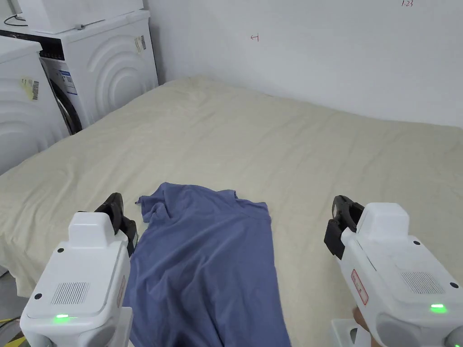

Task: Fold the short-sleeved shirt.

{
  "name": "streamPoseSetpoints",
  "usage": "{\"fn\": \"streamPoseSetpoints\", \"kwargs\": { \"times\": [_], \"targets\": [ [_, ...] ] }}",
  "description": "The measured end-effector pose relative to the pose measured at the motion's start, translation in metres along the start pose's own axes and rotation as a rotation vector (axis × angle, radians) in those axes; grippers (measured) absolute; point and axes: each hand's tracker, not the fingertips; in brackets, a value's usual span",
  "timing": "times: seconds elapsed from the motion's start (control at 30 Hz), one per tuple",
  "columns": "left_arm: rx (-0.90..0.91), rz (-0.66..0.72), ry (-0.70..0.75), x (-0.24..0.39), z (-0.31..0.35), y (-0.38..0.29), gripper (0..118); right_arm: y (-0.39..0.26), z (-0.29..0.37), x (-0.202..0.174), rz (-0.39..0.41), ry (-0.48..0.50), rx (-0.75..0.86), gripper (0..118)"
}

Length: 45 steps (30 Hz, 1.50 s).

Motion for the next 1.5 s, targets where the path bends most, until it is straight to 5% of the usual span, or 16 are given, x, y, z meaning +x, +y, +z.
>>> {"fn": "streamPoseSetpoints", "kwargs": {
  "times": [0.27, 0.67, 0.73, 0.8, 0.87, 0.93, 1.0, 1.17, 1.33, 1.43, 1.5],
  "targets": [
    [-0.088, 0.041, -0.106, 0.029, -0.04, -0.004, 1, 0.0, -0.002, 0.022, 0.002, -0.048, -0.008, 0],
    [-0.524, 0.094, -0.213, 0.064, -0.136, -0.05, 6, -0.009, -0.016, 0.049, 0.004, -0.109, -0.047, 0],
    [-0.641, 0.108, -0.219, 0.07, -0.153, -0.064, 18, -0.011, -0.016, 0.051, 0.002, -0.118, -0.057, 0],
    [-0.708, 0.138, -0.214, 0.074, -0.166, -0.08, 52, -0.013, -0.017, 0.053, 0.001, -0.126, -0.07, 0],
    [-0.82, 0.119, -0.205, 0.082, -0.179, -0.095, 59, -0.017, -0.019, 0.057, 0.001, -0.133, -0.082, 0],
    [-0.901, 0.103, -0.192, 0.091, -0.18, -0.102, 93, -0.021, -0.02, 0.06, 0.005, -0.139, -0.094, 0],
    [-0.946, 0.108, -0.195, 0.098, -0.182, -0.113, 110, -0.024, -0.021, 0.064, 0.005, -0.144, -0.105, 0],
    [-1.038, 0.016, -0.19, 0.115, -0.188, -0.141, 107, -0.029, -0.02, 0.069, 0.001, -0.154, -0.129, 0],
    [-1.065, 0.003, -0.213, 0.124, -0.181, -0.139, 58, -0.033, -0.015, 0.077, -0.005, -0.171, -0.148, 0],
    [-1.045, -0.055, -0.273, 0.127, -0.178, -0.135, 7, -0.032, -0.011, 0.082, -0.012, -0.182, -0.151, 0],
    [-1.039, -0.078, -0.285, 0.126, -0.178, -0.135, 2, -0.031, -0.008, 0.084, -0.016, -0.187, -0.151, 0]
  ]
}}
